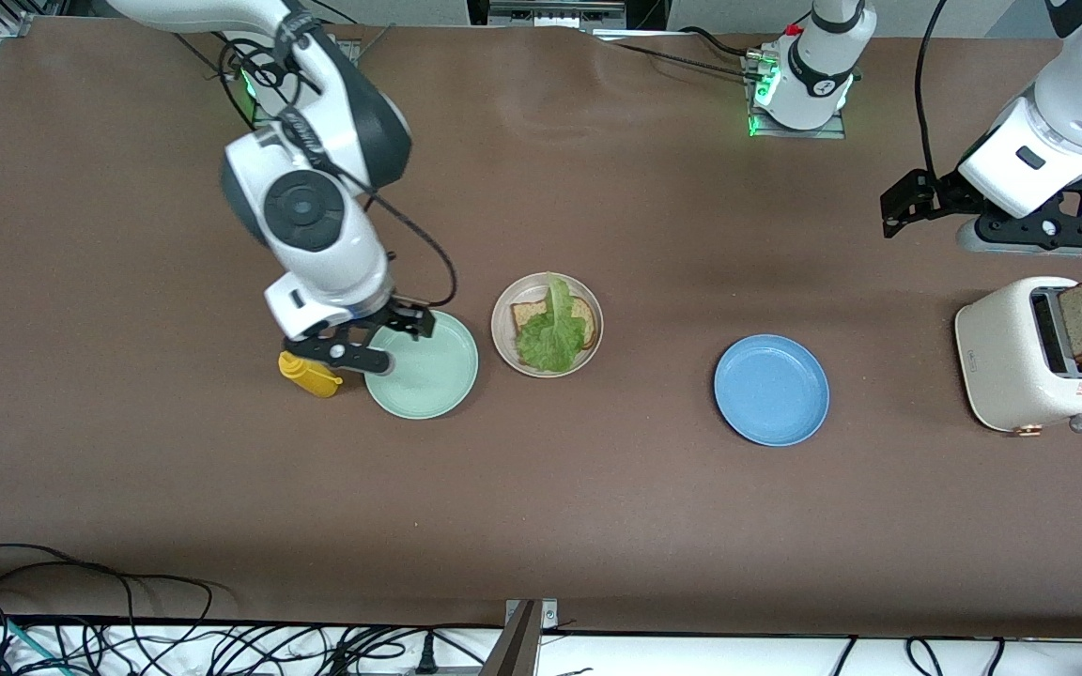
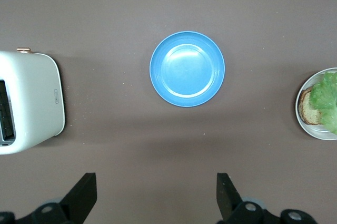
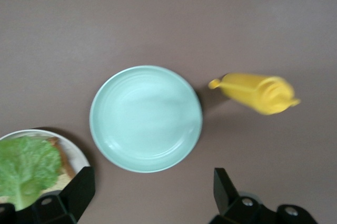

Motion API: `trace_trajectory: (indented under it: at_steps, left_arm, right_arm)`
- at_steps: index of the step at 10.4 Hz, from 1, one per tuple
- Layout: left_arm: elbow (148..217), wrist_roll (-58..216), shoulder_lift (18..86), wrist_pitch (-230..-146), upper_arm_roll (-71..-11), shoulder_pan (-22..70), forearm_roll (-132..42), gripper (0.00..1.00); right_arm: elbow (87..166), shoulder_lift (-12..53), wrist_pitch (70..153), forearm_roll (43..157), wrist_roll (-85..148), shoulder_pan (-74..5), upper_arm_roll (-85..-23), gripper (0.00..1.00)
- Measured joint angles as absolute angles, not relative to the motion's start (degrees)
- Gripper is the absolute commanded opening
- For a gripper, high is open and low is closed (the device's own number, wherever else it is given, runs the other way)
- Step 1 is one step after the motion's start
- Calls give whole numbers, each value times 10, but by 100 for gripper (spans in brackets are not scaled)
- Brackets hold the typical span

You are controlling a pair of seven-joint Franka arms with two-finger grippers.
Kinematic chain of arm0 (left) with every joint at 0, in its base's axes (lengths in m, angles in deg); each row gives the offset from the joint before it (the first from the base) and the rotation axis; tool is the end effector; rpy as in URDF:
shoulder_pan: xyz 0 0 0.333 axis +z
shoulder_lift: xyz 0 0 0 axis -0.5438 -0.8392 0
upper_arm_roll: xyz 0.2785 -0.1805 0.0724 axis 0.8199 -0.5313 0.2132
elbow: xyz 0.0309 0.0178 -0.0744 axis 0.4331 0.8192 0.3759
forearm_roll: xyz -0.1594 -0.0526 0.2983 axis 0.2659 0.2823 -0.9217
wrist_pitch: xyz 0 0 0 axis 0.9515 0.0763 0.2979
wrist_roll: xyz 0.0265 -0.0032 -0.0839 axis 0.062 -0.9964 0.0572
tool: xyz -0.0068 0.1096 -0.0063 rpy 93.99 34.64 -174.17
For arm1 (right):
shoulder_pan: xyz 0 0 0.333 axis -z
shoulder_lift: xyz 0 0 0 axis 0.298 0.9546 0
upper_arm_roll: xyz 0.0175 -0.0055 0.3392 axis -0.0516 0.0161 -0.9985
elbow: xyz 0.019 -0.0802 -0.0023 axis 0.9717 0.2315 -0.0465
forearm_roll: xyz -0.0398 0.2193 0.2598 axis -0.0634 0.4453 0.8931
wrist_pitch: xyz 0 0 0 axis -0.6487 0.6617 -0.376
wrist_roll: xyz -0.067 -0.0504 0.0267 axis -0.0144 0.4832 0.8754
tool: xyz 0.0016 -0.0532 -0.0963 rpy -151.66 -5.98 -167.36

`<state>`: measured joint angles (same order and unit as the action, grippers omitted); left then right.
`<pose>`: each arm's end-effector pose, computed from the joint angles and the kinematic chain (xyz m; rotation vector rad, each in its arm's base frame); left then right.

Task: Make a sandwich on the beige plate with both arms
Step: 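Open the right gripper and lower it beside the yellow bottle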

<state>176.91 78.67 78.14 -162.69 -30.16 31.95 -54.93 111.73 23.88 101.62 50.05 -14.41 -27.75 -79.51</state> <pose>0.4944 -0.0728 0.6195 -3.1185 0.0693 0.0682 0.5827 0.2744 0.4553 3.0559 -0.2230 -0.0295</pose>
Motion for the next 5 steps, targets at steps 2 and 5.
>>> trace_trajectory:
  at_steps: [2,5]
  left_arm:
    - [1765,787,778,-1627,-301,322,-549,100]
    - [1760,787,778,-1627,-301,333,-549,100]
  right_arm:
    - [1117,224,1004,500,-51,-258,-789,100]
    - [1120,200,998,506,191,-203,-783,98]
